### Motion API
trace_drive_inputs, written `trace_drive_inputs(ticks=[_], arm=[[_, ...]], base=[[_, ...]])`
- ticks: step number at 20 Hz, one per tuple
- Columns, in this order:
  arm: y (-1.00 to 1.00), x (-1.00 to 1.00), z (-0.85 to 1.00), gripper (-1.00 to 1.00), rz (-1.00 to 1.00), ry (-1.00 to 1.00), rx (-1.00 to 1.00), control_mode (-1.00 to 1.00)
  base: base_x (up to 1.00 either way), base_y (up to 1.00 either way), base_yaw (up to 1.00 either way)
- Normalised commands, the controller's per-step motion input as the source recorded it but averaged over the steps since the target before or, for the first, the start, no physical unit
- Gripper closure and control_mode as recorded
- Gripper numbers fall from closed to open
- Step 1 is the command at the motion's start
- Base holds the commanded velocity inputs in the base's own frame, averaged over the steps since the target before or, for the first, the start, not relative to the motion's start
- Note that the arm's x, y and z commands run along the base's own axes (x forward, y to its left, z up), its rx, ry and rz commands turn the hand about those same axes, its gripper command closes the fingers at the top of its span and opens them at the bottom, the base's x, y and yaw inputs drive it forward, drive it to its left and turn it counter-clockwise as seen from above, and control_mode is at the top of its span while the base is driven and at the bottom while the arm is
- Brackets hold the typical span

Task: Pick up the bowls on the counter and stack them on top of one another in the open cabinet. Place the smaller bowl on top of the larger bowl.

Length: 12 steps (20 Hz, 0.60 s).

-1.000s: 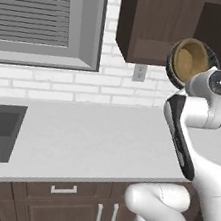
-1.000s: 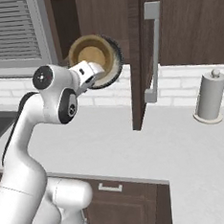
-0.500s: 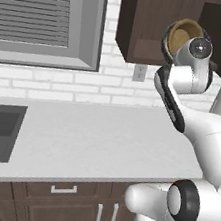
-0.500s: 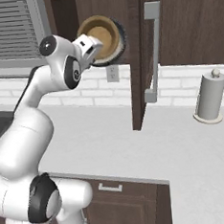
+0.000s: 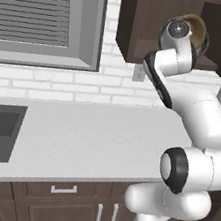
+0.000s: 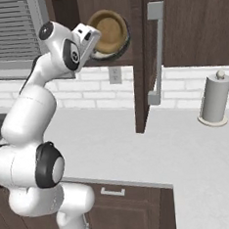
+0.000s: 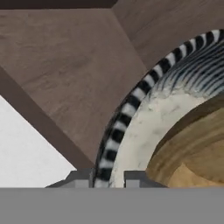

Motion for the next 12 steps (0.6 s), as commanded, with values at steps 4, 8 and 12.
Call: trace_drive_inputs(ticks=[4, 8, 12], arm=[[0.04, 0.71, 0.00, -1.00, 0.00, 0.00, -0.08, -1.00], [0.00, 0.08, 0.00, -1.00, 0.00, 0.01, 0.00, -1.00], [0.00, -0.55, 0.00, -1.00, 0.00, -0.25, 0.00, -1.00]], base=[[0.00, 0.00, 0.00], [0.00, 0.00, 0.00], [0.00, 0.00, 0.00]])
